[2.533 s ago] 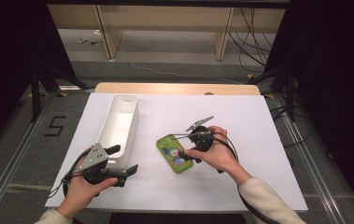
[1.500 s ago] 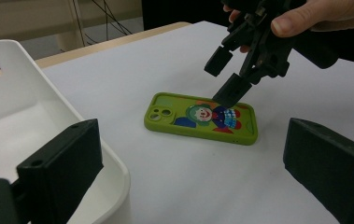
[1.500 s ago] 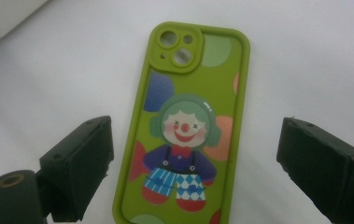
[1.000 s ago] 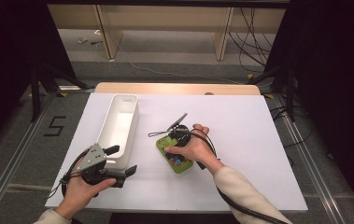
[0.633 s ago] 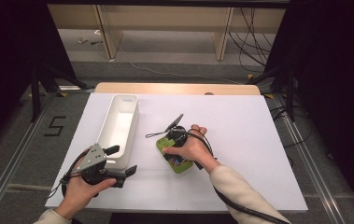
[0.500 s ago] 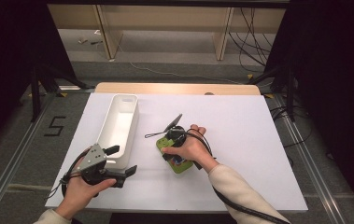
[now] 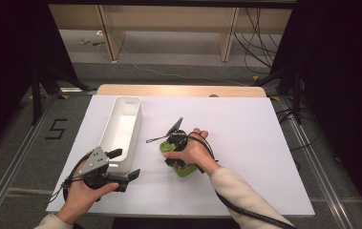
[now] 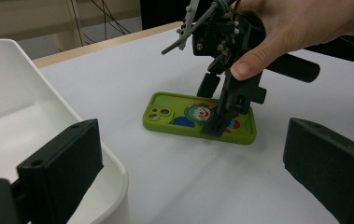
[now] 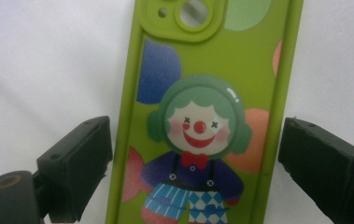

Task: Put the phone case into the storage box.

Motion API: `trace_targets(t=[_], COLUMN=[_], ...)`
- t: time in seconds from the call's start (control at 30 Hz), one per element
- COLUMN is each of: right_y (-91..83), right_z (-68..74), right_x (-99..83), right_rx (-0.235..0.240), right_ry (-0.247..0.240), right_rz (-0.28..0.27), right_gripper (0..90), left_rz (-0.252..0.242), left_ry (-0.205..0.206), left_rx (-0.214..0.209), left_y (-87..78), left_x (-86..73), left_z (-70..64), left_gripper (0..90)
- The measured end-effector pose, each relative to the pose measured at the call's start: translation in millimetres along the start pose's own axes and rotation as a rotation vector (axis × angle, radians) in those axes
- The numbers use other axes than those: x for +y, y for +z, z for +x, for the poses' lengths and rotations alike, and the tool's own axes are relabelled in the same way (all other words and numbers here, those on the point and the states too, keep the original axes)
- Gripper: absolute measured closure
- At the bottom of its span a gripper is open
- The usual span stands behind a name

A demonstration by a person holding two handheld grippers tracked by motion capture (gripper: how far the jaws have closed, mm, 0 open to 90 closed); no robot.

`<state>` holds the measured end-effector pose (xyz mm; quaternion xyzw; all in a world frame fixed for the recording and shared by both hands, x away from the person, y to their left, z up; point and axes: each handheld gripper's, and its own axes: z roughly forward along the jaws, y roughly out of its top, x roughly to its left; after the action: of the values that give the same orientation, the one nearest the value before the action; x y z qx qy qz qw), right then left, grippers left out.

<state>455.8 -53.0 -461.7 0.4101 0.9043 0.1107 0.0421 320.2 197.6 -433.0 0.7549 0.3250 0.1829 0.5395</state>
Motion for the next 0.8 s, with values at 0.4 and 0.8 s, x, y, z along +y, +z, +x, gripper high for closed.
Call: trace_targets(t=[0.4, 0.8], right_y=[3.8, 5.3], right_z=[2.2, 3.5], right_x=[3.2, 6.9], right_rx=[-0.015, -0.029], right_ry=[0.008, 0.012], right_rz=[0.047, 0.072], right_gripper=[12.9, 14.0], left_rz=[0.000, -0.001], left_ry=[0.001, 0.000], left_rx=[-0.001, -0.001], left_y=[-0.2, -0.5], left_x=[0.0, -0.1], left_z=[0.1, 0.3], left_gripper=[4.4, 4.4])
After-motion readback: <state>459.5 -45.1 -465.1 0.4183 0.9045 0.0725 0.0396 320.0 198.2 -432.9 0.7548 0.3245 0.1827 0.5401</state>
